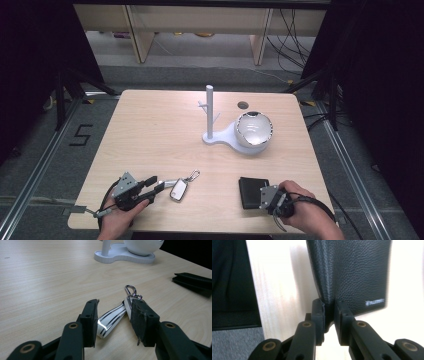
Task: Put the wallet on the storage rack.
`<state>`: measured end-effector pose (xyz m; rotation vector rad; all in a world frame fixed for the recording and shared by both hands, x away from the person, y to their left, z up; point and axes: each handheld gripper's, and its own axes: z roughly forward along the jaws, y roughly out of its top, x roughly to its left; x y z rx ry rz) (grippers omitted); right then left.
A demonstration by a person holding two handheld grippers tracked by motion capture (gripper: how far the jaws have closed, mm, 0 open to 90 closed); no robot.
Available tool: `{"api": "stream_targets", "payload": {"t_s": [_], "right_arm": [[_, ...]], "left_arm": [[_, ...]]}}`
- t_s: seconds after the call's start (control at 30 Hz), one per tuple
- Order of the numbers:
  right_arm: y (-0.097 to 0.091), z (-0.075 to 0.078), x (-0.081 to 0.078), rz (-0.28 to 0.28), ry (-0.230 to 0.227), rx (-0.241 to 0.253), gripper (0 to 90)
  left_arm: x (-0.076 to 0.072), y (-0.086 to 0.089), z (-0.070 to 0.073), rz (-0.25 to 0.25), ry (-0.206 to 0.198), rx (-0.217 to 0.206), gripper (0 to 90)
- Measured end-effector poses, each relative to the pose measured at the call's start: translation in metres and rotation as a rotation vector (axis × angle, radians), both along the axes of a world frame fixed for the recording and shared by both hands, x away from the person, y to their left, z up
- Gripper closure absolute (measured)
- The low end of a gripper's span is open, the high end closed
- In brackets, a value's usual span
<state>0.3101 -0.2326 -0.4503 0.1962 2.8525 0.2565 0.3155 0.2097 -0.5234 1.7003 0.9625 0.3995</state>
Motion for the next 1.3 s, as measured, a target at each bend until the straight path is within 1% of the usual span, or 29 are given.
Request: {"api": "stream_targets", "payload": {"t_s": [0.03,0.07,0.1,0.13,0.17,0.2,0.23,0.27,0.33,0.37,0.4,0.43,0.5,0.53,0.6,0.63,0.67,0.77,0.97,1.03,1.1,1.13,1.17,1.2,1.23,1.27,1.3], "right_arm": [[-0.001,0.006,0.002,-0.006,-0.005,0.006,81.5],[-0.002,0.013,0.003,-0.015,-0.01,0.017,81.7],[-0.003,0.019,0.005,-0.024,-0.016,0.019,82.0],[-0.004,0.025,0.007,-0.02,-0.034,0.033,82.2],[-0.006,0.031,0.01,-0.026,-0.041,0.038,82.3],[-0.006,0.036,0.012,-0.033,-0.052,0.041,82.5],[-0.006,0.036,0.012,-0.033,-0.052,0.041,82.5],[-0.008,0.047,0.016,-0.058,-0.051,0.059,82.6],[-0.01,0.055,0.02,-0.076,-0.056,0.07,82.7],[-0.011,0.059,0.023,-0.08,-0.051,0.073,82.7],[-0.011,0.063,0.026,-0.102,-0.038,0.083,82.6],[-0.012,0.065,0.029,-0.105,-0.024,0.088,82.6],[-0.012,0.07,0.035,-0.119,0.006,0.09,82.6],[-0.011,0.071,0.038,-0.128,0.039,0.091,82.6],[-0.01,0.074,0.045,-0.149,0.087,0.099,82.6],[-0.009,0.076,0.049,-0.165,0.145,0.098,82.5],[-0.009,0.077,0.052,-0.171,0.19,0.094,82.5],[-0.006,0.078,0.062,-0.171,0.24,0.085,82.5],[-0.002,0.081,0.076,-0.198,0.285,0.065,82.4],[-0.002,0.082,0.078,-0.203,0.284,0.056,82.4],[-0.001,0.086,0.082,-0.199,0.293,0.06,82.4],[0.0,0.087,0.083,-0.212,0.284,0.049,82.4],[0.0,0.087,0.083,-0.212,0.284,0.049,82.4],[0.0,0.088,0.085,-0.179,0.281,0.065,82.3],[0.0,0.089,0.085,-0.184,0.285,0.069,82.3],[0.0,0.091,0.086,-0.194,0.268,0.053,82.3],[0.002,0.093,0.085,-0.218,0.271,0.058,82.2]], "left_arm": [[0.0,0.0,0.0,0.001,0.001,0.0,56.7],[-0.001,0.001,0.001,0.008,0.01,0.016,56.6],[-0.001,0.001,0.001,0.006,0.008,0.013,56.5],[0.0,0.001,0.001,0.005,0.004,0.008,56.5],[-0.001,0.001,0.001,0.008,0.009,0.015,56.5],[0.0,0.001,0.001,0.007,0.006,0.009,56.4],[0.0,0.001,0.001,0.007,0.006,0.009,56.3],[0.0,0.0,0.0,0.001,0.0,-0.004,56.3],[0.0,0.001,0.0,0.002,-0.002,-0.005,56.2],[0.0,0.001,0.0,0.002,-0.002,-0.005,56.1],[0.0,0.001,0.0,0.004,-0.003,-0.005,56.0],[0.0,0.002,0.001,0.011,0.004,0.009,56.0],[0.0,0.002,0.001,0.009,0.001,0.004,55.9],[0.0,0.002,0.001,0.009,0.001,0.005,55.9],[0.0,0.002,0.001,0.007,-0.002,0.002,55.7],[0.0,0.002,0.001,0.007,-0.002,-0.002,55.7],[0.0,0.002,0.001,0.007,-0.002,-0.002,55.6],[0.0,0.002,0.0,0.008,-0.003,-0.002,55.3],[0.0,0.003,0.001,0.012,0.0,0.0,55.0],[0.0,0.003,0.001,0.013,-0.001,0.0,55.0],[0.0,0.004,0.001,0.013,-0.003,0.001,55.0],[0.0,0.004,0.001,0.013,-0.003,0.001,55.0],[0.0,0.004,0.001,0.013,-0.003,0.001,55.0],[0.0,0.004,0.001,0.013,-0.003,0.001,55.0],[0.0,0.004,0.001,0.013,-0.004,0.001,55.1],[0.0,0.004,0.001,0.014,-0.003,0.005,55.0],[0.0,0.004,0.001,0.015,-0.001,0.01,55.0]]}}
